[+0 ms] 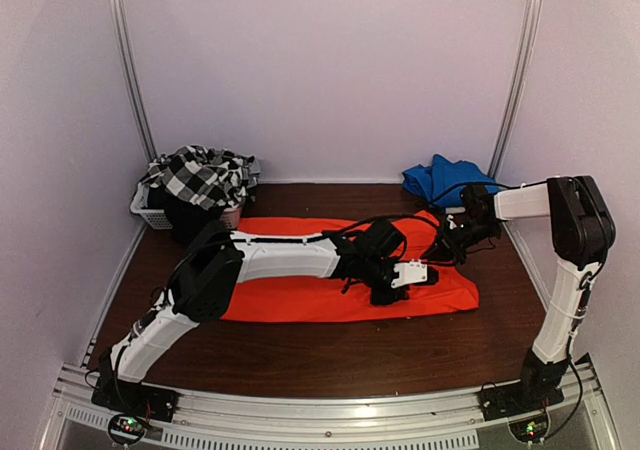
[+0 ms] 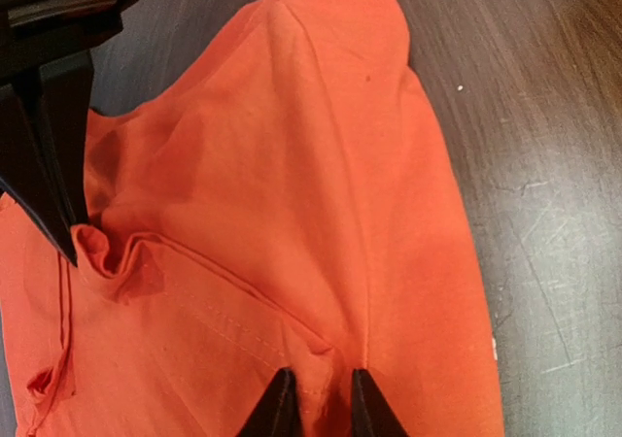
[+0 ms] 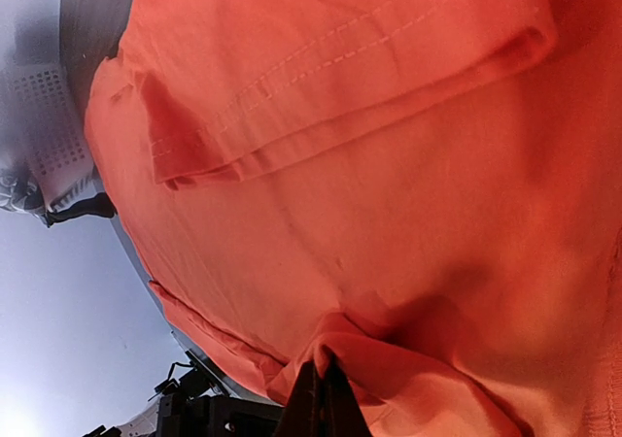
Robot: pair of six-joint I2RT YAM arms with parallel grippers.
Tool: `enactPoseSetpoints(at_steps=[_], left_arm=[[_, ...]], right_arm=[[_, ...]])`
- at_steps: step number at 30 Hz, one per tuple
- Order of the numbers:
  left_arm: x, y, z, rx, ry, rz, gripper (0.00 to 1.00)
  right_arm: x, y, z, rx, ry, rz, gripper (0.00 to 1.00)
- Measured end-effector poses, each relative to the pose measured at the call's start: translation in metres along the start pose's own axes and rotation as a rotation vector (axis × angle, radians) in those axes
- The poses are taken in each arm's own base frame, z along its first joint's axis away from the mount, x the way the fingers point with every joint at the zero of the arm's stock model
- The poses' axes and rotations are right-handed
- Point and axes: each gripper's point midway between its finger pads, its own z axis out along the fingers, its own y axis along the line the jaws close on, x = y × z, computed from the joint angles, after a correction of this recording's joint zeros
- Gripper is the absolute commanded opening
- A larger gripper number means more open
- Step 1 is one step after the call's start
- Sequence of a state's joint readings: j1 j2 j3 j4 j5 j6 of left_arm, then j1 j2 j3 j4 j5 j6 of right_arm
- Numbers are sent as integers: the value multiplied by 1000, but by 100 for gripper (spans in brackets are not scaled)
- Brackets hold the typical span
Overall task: Fold and stack the mixed laundry pile
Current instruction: Smooth out the 1/3-folded T-shirt at the center of the board.
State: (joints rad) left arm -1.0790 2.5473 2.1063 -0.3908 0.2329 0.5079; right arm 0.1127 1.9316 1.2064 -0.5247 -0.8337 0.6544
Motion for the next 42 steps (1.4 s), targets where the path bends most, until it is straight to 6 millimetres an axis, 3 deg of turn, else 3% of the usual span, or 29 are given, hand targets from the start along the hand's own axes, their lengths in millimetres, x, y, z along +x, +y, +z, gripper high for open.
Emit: enactPoseSetpoints(at_steps=[6, 12, 18, 26, 42], left_arm=[[0, 8, -2, -29, 6, -16, 0], [1, 24, -5, -63, -26, -80, 0], [38, 34, -10, -84, -13, -214, 0], [59, 49, -24, -154, -43, -371, 0], [55, 57, -29, -142, -180, -604, 0]], right_arm=[[0, 0, 0, 1, 1, 0, 0], [0, 0, -1, 1, 0, -1, 0], [0, 2, -2, 0, -2, -2, 0], [-14, 20, -9, -25, -34, -37, 0], [-27, 23, -2, -8, -20, -27, 1]])
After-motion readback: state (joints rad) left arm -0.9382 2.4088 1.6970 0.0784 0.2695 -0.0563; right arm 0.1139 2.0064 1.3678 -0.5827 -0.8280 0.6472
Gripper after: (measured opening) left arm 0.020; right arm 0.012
